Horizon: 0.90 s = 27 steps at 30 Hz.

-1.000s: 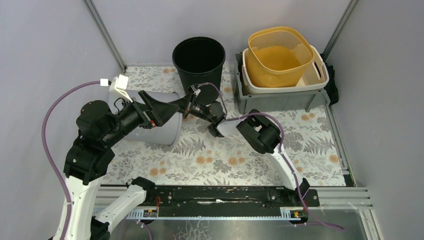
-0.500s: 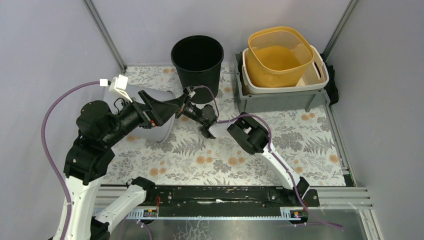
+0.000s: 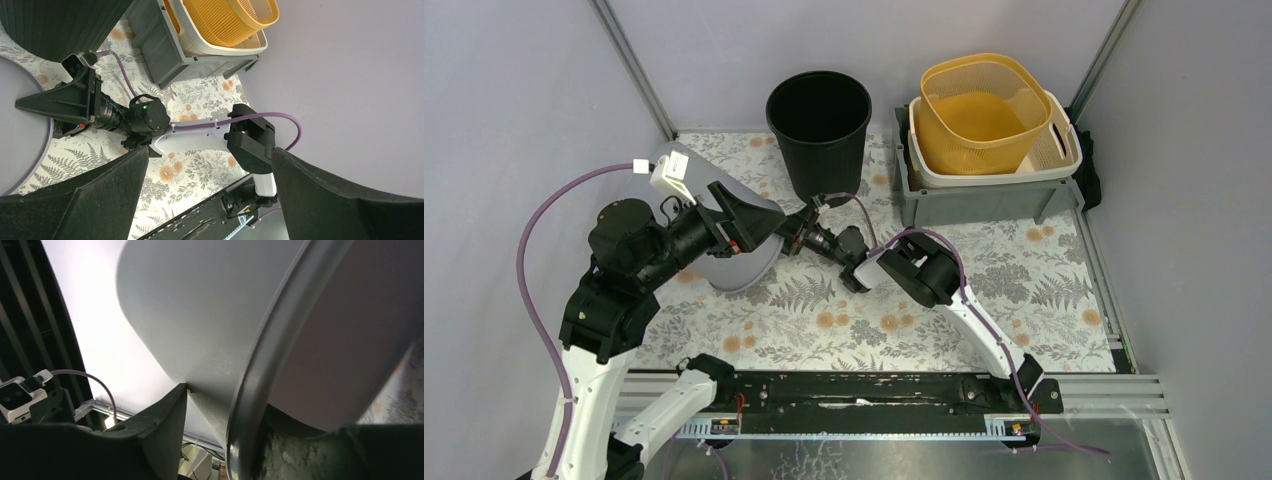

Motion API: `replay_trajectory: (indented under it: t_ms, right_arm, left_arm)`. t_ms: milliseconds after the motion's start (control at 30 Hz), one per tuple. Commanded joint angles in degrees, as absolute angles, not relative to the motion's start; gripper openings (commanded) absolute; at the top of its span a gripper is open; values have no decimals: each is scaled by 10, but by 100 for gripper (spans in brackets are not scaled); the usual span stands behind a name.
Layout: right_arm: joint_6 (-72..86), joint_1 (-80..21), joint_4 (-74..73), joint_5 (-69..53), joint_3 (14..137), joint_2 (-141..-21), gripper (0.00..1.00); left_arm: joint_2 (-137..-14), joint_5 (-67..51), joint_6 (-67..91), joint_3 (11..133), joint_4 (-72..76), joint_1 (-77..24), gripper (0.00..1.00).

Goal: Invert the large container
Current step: Turn the container upside down at the center of the board.

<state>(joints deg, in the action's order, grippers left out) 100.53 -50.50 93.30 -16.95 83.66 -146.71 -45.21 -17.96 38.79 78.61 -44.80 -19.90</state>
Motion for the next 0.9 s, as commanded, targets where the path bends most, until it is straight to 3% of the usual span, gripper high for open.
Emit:
replay_trajectory:
  t_ms: [0, 300, 567, 867]
  right_arm:
    - [986, -501, 975, -171, 815, -1429, 50]
    - [981, -495, 974, -175, 780, -1421, 52]
    - [970, -489, 971, -178, 737, -1410, 63]
    - [958, -483, 948, -176, 683, -1395, 68]
  left_arm:
    - [-451, -178, 379, 781, -431, -200, 100]
    - [-448, -178, 379, 774, -428, -200, 100]
    - [-449, -180, 378, 771, -425, -200, 100]
    - [-448, -179, 378, 769, -425, -200, 100]
